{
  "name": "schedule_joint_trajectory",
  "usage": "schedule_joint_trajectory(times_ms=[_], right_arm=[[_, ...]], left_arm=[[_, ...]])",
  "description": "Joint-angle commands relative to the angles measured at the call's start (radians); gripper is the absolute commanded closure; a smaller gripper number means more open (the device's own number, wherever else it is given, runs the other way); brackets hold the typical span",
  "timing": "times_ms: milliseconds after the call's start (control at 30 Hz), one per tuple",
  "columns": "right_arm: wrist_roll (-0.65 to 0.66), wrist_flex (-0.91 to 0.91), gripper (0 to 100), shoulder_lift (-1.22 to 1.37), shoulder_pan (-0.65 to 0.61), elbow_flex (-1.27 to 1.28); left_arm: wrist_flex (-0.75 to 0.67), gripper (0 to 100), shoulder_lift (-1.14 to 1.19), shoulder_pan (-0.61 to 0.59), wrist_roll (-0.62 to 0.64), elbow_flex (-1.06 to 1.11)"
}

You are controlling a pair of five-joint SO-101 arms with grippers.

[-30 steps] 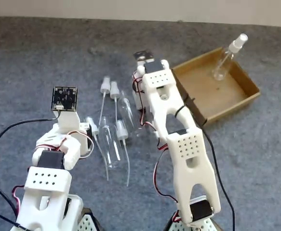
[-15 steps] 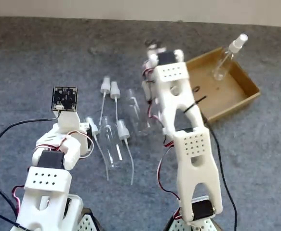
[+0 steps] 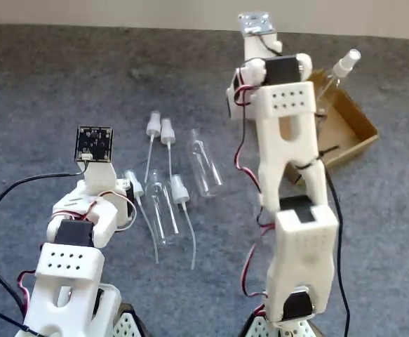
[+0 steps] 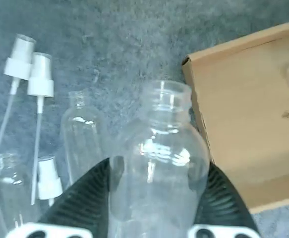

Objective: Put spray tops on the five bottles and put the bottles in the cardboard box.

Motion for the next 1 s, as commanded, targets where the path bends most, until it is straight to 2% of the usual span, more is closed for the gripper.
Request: schedule_joint_trajectory(times_ms=[0, 333, 500, 667, 800, 967], right_arm=[[0.008, 0.021, 88.1, -0.219, 0.016, 0.076], [0.008, 0.018, 88.1, -0.671, 0.012, 0.426], [0.008, -0.035, 88.1, -0.848, 0.012, 0.598], [0.008, -0.173, 88.1, -0.998, 0.015, 0.852], [0.002, -0.314, 88.1, -1.135, 0.013, 1.101], [0.000, -0.504, 88.1, -1.319, 0.013, 1.397]], left_arm=[[0.003, 99, -0.004, -0.012, -0.006, -0.056], [0.011, 99, 0.002, -0.015, -0.008, -0.099], [0.269, 99, 0.005, -0.013, -0.083, -0.289], [0.416, 99, 0.007, -0.008, -0.091, -0.432], [0.430, 99, 0.008, -0.008, -0.147, -0.509], [0.431, 99, 0.010, -0.008, -0.152, -0.547]])
